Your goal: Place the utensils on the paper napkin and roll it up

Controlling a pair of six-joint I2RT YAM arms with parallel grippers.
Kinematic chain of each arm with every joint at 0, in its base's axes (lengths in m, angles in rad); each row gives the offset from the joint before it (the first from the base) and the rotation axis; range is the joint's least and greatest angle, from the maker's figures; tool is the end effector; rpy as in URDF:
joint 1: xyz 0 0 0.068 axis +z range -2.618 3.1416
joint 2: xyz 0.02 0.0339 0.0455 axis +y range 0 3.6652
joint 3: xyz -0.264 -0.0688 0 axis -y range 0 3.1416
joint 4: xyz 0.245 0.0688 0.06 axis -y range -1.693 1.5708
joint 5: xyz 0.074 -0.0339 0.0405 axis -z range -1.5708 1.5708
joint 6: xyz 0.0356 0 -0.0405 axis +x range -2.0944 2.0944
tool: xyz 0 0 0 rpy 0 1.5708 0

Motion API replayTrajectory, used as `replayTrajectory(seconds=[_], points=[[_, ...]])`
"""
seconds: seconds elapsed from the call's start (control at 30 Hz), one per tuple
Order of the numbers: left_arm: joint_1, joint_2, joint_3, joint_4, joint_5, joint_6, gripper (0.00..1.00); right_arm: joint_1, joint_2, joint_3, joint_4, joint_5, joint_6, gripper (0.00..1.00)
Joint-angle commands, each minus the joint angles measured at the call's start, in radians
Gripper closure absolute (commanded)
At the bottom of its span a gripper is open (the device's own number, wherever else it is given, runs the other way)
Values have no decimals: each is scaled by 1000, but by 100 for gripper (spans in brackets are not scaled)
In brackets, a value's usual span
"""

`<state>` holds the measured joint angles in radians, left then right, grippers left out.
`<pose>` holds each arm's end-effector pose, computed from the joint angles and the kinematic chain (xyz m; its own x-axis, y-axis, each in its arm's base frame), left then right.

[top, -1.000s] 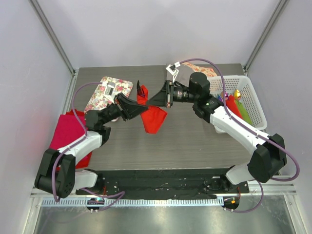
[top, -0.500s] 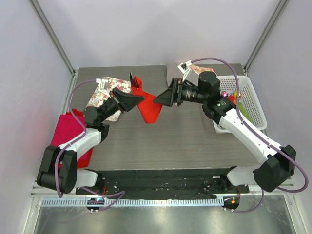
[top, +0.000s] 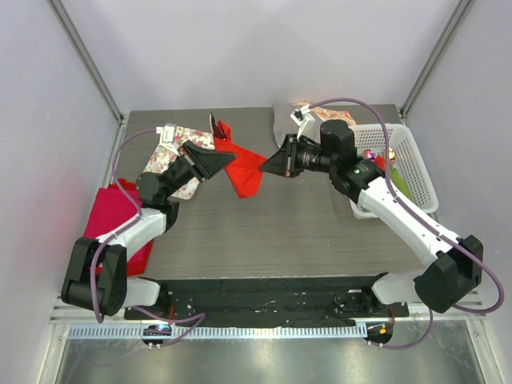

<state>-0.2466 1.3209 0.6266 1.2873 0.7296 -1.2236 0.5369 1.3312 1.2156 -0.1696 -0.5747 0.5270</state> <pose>0.2510 -0.0876 0.3148 -0.4908 -0.5993 -0.6325 0.7539 0.0718 -0.6530 0.2542 0.1738 0.3721 -0.6503 0.1042 -0.7525 -0.6369 0.4652 0.6148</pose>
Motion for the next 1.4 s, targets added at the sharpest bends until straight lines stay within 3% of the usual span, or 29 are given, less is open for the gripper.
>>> replayTrajectory(seconds=[0.0, 0.33, 0.8, 0.97, 1.13, 1.17, 1.37], points=[[6, -8, 73, 260, -32, -46, 100, -2, 40, 19, 25, 64, -32, 99], [-2, -15, 113, 260, -53, -117, 100, 5, 123, -57, 292, -69, 63, 99], [-20, -5, 124, 260, -75, -139, 100, 44, 206, -88, 435, -165, 140, 99], [-19, 4, 120, 260, -62, -128, 100, 3, 168, -54, 288, -102, 59, 84], [-5, 23, 107, 256, -65, -106, 100, -130, 48, -28, 176, -59, 36, 73], [-3, 27, 105, 251, -67, -102, 100, -136, 28, -7, 127, -47, 7, 66], [-3, 51, 102, 213, -76, -67, 100, -138, -78, 56, 15, -10, -13, 53]])
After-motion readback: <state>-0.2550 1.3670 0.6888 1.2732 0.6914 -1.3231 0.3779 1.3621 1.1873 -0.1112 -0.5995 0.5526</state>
